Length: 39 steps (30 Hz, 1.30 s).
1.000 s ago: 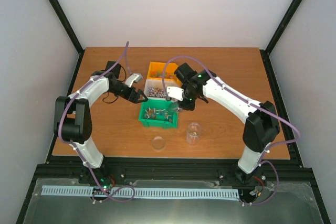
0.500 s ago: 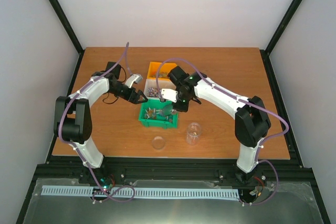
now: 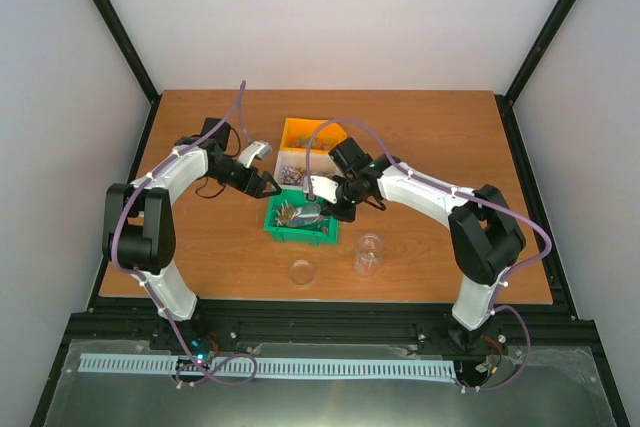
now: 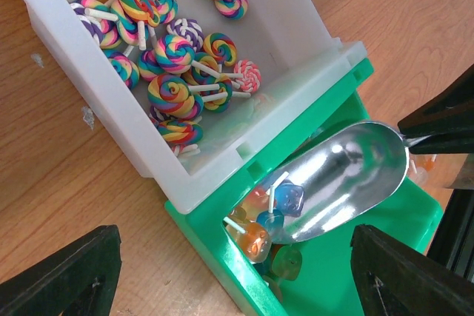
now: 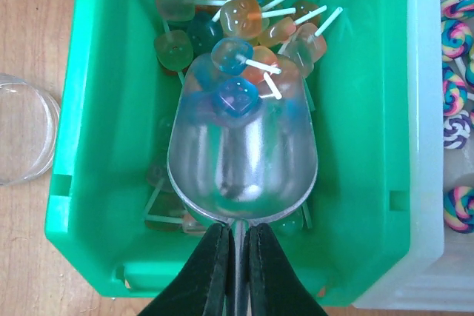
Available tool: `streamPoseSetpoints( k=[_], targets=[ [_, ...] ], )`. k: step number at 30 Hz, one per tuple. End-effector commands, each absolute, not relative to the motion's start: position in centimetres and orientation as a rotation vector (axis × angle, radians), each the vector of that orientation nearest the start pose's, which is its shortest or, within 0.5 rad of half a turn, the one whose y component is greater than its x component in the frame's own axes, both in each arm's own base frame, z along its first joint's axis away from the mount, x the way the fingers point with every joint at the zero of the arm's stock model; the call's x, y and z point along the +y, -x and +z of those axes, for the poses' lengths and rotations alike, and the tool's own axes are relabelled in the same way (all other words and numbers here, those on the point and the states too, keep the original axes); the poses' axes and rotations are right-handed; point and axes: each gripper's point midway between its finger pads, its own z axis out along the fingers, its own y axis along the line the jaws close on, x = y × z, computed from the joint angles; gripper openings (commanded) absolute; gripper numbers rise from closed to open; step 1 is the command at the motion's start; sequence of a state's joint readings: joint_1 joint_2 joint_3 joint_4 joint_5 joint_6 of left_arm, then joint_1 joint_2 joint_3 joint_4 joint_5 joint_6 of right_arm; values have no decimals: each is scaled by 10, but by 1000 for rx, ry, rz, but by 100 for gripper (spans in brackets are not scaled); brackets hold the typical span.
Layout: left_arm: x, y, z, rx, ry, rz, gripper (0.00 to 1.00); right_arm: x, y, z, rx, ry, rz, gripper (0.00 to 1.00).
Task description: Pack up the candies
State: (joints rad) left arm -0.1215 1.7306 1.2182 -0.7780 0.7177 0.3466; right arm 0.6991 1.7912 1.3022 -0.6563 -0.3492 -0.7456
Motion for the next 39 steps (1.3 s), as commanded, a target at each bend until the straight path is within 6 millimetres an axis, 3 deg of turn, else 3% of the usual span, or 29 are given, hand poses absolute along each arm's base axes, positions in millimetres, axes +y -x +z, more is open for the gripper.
streamPoseSetpoints(
  k=[1, 11, 20, 27, 32, 39],
  targets=[
    [-156, -351, 113, 2517, -734, -947, 86, 309, -276, 73, 1953, 1853, 580, 3],
    [-158, -351, 110, 2521, -733, -951, 85, 324, -283, 60, 1894, 1801, 729, 3],
    [-162, -349, 104, 2540, -740, -972, 84, 340, -288, 63, 1768, 1742, 828, 3],
    [-161, -349, 105, 2544, -741, -954, 84, 331, -305, 87, 1692, 1570, 1033, 3],
    [-160, -351, 105, 2549, -725, -964, 84, 328, -295, 94, 1608, 1545, 1079, 3],
    [-157, -353, 106, 2553, -715, -953, 84, 330, -299, 83, 1638, 1499, 1091, 3]
  ],
)
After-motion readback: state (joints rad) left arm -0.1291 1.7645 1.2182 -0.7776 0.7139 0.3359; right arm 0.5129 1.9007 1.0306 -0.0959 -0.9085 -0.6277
